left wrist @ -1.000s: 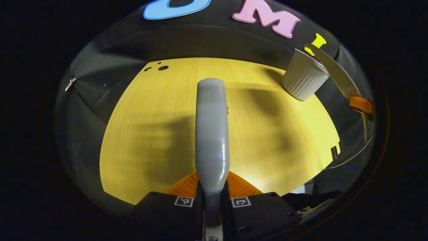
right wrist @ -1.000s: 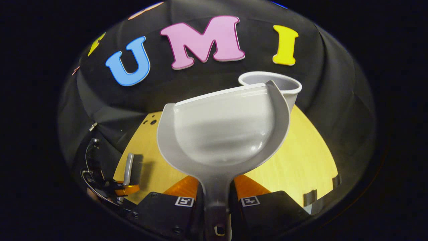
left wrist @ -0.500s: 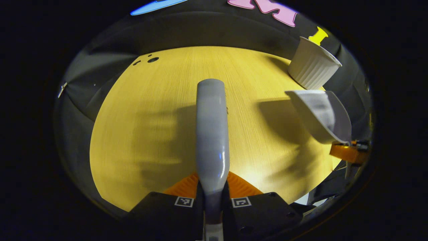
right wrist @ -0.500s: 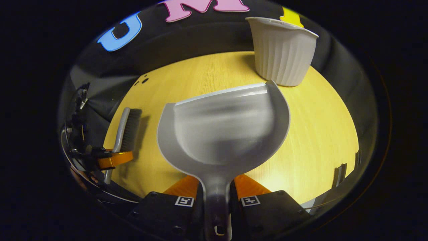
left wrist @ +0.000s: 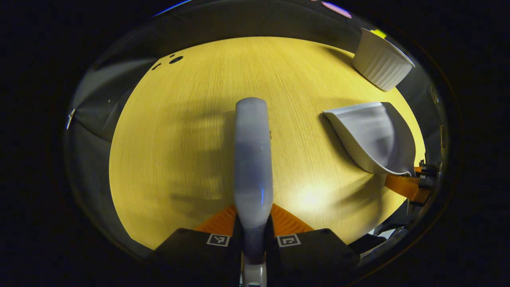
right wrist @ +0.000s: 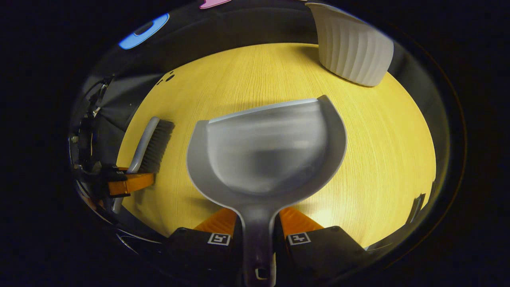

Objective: Pick up the small broom and dustpan from the desktop, sweep the trash into the dustpan with the broom, and then empty the trash into the garbage bin.

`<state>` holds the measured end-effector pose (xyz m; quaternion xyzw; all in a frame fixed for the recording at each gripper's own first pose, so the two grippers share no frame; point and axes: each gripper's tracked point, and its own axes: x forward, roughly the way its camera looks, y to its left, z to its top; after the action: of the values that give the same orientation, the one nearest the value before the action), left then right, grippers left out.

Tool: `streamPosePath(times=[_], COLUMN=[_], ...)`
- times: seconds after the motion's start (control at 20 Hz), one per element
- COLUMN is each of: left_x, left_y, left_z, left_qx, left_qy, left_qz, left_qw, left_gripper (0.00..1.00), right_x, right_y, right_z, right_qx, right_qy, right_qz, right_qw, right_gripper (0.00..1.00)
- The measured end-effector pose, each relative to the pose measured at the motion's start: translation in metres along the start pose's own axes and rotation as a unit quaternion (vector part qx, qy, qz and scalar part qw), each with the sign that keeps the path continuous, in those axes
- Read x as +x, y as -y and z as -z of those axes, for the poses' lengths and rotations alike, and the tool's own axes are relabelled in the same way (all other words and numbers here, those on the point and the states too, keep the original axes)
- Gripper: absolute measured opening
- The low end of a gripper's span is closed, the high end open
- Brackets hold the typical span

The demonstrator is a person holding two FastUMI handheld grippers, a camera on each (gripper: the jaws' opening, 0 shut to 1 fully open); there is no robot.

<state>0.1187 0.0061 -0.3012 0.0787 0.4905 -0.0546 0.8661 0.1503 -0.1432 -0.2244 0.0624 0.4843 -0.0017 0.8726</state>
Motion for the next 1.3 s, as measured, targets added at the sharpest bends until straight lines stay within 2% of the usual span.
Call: streamPosePath(times=[0.05,0.1,0.15,0.2,0.25,0.3,0.35,0.4,0.5,0.65,0.85,0.95,1.1,1.3], left_x=[-0.003,-0.007,-0.008,-0.012,-0.016,-0.024,-0.033,-0.046,-0.070,-0.117,-0.170,-0.203,-0.256,-0.301], left_y=[0.001,0.001,0.003,0.003,0.004,0.007,0.008,0.009,0.011,0.014,0.023,0.015,0.016,0.013], left_z=[0.000,-0.001,-0.004,-0.006,-0.009,-0.014,-0.020,-0.025,-0.026,-0.039,-0.053,-0.059,-0.064,-0.050], left_qx=[0.003,0.008,0.013,0.018,0.021,0.021,0.018,0.017,0.015,-0.010,-0.070,-0.076,-0.059,-0.055], left_qy=[0.000,0.005,0.011,0.018,0.028,0.046,0.071,0.094,0.134,0.218,0.314,0.373,0.452,0.519], left_qz=[-0.004,-0.006,-0.006,-0.008,-0.007,-0.002,-0.002,-0.001,-0.006,-0.014,0.009,-0.007,-0.035,-0.050], left_qw=[1.000,1.000,1.000,1.000,0.999,0.999,0.997,0.995,0.991,0.976,0.947,0.925,0.889,0.851], left_gripper=[0.30,0.32,0.34,0.34,0.36,0.51,0.58,0.71,0.97,0.96,0.96,0.97,0.96,0.96], right_x=[-0.002,-0.002,-0.006,-0.008,-0.010,-0.014,-0.022,-0.029,-0.051,-0.090,-0.150,-0.178,-0.214,-0.241], right_y=[-0.001,-0.004,-0.002,0.000,-0.002,-0.004,-0.007,-0.010,-0.012,-0.016,-0.034,-0.040,-0.047,-0.064], right_z=[-0.001,0.001,-0.001,-0.003,-0.005,-0.008,-0.012,-0.013,-0.021,-0.050,-0.097,-0.121,-0.143,-0.143], right_qx=[0.001,0.001,-0.003,-0.005,-0.003,0.003,0.008,0.011,0.007,-0.006,-0.015,-0.028,-0.052,-0.083], right_qy=[-0.001,0.001,0.004,0.008,0.013,0.020,0.028,0.033,0.057,0.119,0.224,0.280,0.364,0.411], right_qz=[-0.001,-0.005,0.000,0.004,0.002,-0.003,-0.009,-0.011,-0.013,-0.008,-0.020,-0.020,-0.013,-0.013], right_qw=[1.000,1.000,1.000,1.000,1.000,1.000,1.000,0.999,0.998,0.993,0.974,0.959,0.930,0.908], right_gripper=[0.46,0.53,0.47,0.72,0.66,0.85,0.94,1.00,0.99,0.99,0.99,0.99,0.99,0.98])
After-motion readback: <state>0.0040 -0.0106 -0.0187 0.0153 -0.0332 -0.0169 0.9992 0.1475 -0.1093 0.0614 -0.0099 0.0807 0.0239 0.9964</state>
